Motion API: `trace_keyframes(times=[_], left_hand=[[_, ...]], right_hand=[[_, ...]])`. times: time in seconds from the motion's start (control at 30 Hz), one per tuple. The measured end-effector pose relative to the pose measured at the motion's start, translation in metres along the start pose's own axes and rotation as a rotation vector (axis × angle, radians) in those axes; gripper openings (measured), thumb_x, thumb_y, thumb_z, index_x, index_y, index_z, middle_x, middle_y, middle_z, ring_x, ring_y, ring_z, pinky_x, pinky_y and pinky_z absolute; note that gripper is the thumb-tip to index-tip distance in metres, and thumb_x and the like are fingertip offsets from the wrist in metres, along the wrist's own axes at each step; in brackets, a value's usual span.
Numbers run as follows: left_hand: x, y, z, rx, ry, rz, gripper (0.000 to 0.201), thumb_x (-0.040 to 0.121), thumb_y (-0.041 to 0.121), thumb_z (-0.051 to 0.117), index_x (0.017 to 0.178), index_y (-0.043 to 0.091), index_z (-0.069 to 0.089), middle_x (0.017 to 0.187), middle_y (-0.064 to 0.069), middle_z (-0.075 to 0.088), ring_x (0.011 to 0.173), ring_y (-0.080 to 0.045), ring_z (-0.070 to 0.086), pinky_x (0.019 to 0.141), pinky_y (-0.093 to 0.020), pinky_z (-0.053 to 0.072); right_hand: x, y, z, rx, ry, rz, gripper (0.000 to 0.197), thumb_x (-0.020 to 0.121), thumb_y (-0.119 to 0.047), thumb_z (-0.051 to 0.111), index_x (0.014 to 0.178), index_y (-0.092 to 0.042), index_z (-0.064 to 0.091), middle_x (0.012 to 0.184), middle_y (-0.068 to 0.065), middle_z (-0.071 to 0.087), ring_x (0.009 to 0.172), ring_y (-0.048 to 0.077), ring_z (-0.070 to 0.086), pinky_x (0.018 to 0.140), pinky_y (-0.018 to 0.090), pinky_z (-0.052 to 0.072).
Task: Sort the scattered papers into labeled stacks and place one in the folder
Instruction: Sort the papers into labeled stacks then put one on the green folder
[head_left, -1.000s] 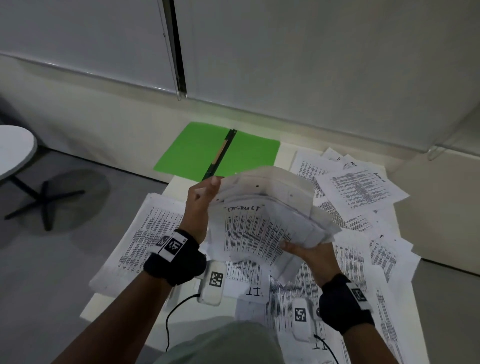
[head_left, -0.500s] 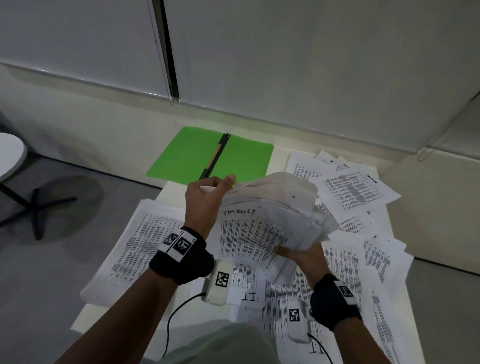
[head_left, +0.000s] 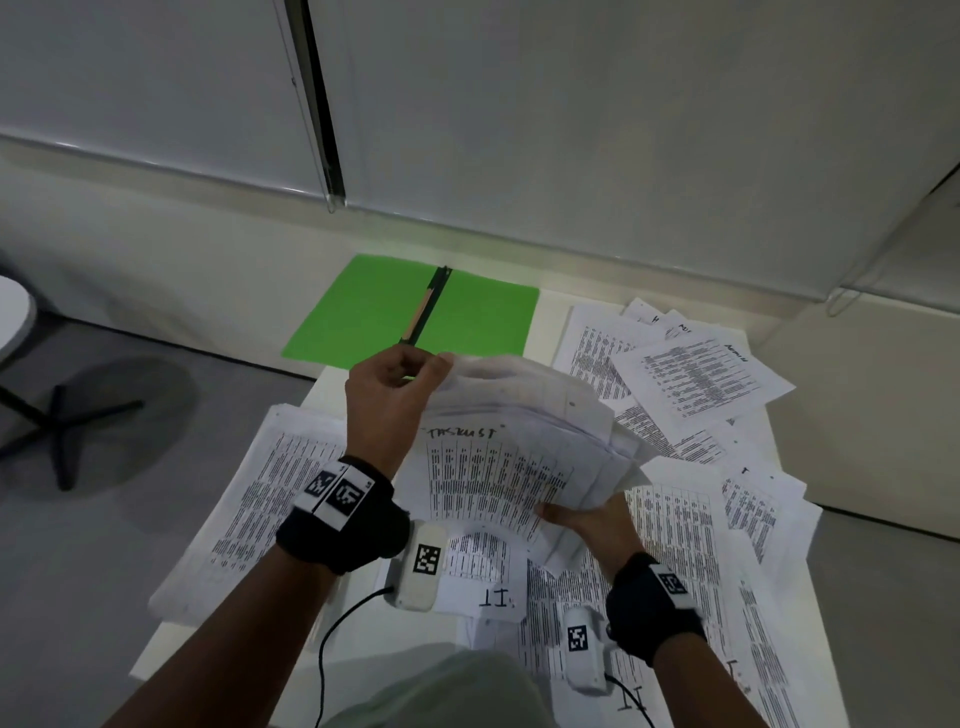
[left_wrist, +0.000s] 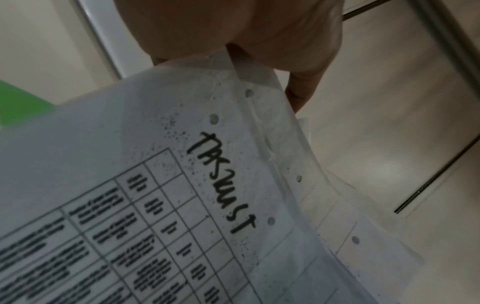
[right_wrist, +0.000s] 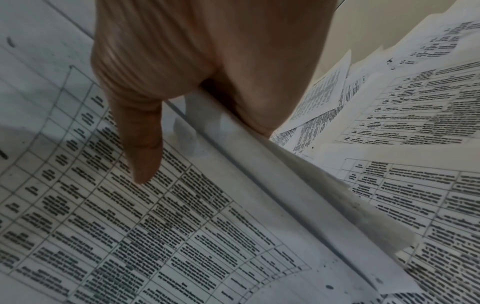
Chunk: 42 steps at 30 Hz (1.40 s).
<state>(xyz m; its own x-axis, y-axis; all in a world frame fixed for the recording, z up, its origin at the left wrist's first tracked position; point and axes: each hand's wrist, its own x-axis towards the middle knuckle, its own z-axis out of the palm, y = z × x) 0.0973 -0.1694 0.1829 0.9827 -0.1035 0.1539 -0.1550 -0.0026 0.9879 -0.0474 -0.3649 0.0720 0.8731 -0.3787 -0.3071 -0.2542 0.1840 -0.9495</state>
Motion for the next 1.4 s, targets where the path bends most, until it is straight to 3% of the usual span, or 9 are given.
trace_keyframes(times=[0.2,0.37,0.57,0.67,0.8,0.93,1.27,1.33,1.4], left_hand=[[0.001,0.007,-0.002,0.065,-0.147,0.007,0.040,0.070,0.047,0.076,0.078,0.008,0.071,0.068,0.000,0.069,0.064,-0.010,0.064,0.063,-0.024,0.050],[0.003,0.002,-0.002,0.214,-0.214,-0.073,0.013,0.071,0.020,0.078,0.078,0.013,0.070,0.074,-0.005,0.073,0.068,-0.023,0.071,0.066,-0.041,0.060],[0.003,0.005,-0.009,0.251,-0.283,-0.074,0.015,0.068,0.024,0.069,0.083,0.021,0.071,0.077,-0.005,0.073,0.068,-0.027,0.070,0.063,-0.043,0.057],[0.003,0.019,-0.009,0.358,-0.370,0.034,0.015,0.080,0.036,0.072,0.089,0.025,0.074,0.080,0.007,0.073,0.071,-0.021,0.070,0.065,-0.036,0.058],[0.008,0.032,-0.003,0.518,-0.442,0.134,0.018,0.084,0.040,0.067,0.082,0.026,0.076,0.063,0.018,0.069,0.056,-0.002,0.060,0.057,-0.023,0.047],[0.012,0.030,0.002,0.616,-0.515,0.107,0.024,0.084,0.042,0.066,0.080,0.021,0.076,0.064,0.003,0.069,0.060,-0.021,0.063,0.056,-0.033,0.048],[0.026,0.025,-0.013,0.763,-0.565,0.108,0.012,0.084,0.031,0.069,0.092,0.025,0.076,0.070,0.019,0.066,0.062,0.005,0.060,0.062,-0.016,0.041],[0.025,0.027,-0.015,0.775,-0.632,0.112,0.016,0.085,0.036,0.067,0.096,0.028,0.075,0.073,0.023,0.065,0.060,0.010,0.059,0.063,-0.016,0.043],[0.021,0.035,-0.018,0.762,-0.715,0.137,0.032,0.080,0.052,0.066,0.102,0.030,0.073,0.081,0.023,0.068,0.069,0.011,0.063,0.068,-0.017,0.048]], right_hand=[[0.004,0.000,-0.002,-0.023,-0.002,0.020,0.097,0.033,-0.038,0.097,0.120,-0.016,0.060,0.110,0.001,0.073,0.103,0.020,0.069,0.091,0.041,0.053],[0.007,0.002,-0.001,-0.034,0.015,0.007,0.075,0.049,-0.017,0.092,0.117,-0.012,0.063,0.106,0.001,0.074,0.098,0.017,0.071,0.089,0.040,0.055],[0.010,0.004,0.001,-0.058,0.036,-0.005,0.063,0.058,-0.012,0.089,0.115,-0.015,0.062,0.107,0.000,0.073,0.098,0.017,0.070,0.087,0.038,0.056],[0.009,0.003,0.002,-0.062,0.024,-0.030,0.074,0.056,-0.024,0.089,0.122,-0.015,0.055,0.112,0.001,0.070,0.100,0.016,0.068,0.084,0.031,0.055],[0.011,0.001,0.004,-0.088,-0.015,-0.038,0.050,0.069,-0.002,0.081,0.110,-0.022,0.059,0.107,-0.002,0.070,0.094,0.007,0.068,0.076,0.020,0.055],[0.013,0.002,0.006,-0.067,0.004,-0.062,0.041,0.071,0.000,0.080,0.103,-0.022,0.064,0.099,0.001,0.075,0.094,0.015,0.071,0.081,0.032,0.057],[0.020,0.012,0.004,-0.289,0.097,-0.089,0.023,0.081,-0.007,0.074,0.090,-0.027,0.069,0.093,0.000,0.074,0.087,0.015,0.070,0.080,0.030,0.053],[0.020,0.015,0.005,-0.380,0.149,-0.106,0.007,0.082,-0.016,0.073,0.089,-0.015,0.071,0.088,0.010,0.074,0.080,0.024,0.070,0.077,0.038,0.054],[0.025,0.015,0.005,-0.377,0.273,-0.128,0.024,0.079,-0.024,0.076,0.079,-0.002,0.070,0.073,0.019,0.071,0.065,0.024,0.065,0.066,0.039,0.053]])
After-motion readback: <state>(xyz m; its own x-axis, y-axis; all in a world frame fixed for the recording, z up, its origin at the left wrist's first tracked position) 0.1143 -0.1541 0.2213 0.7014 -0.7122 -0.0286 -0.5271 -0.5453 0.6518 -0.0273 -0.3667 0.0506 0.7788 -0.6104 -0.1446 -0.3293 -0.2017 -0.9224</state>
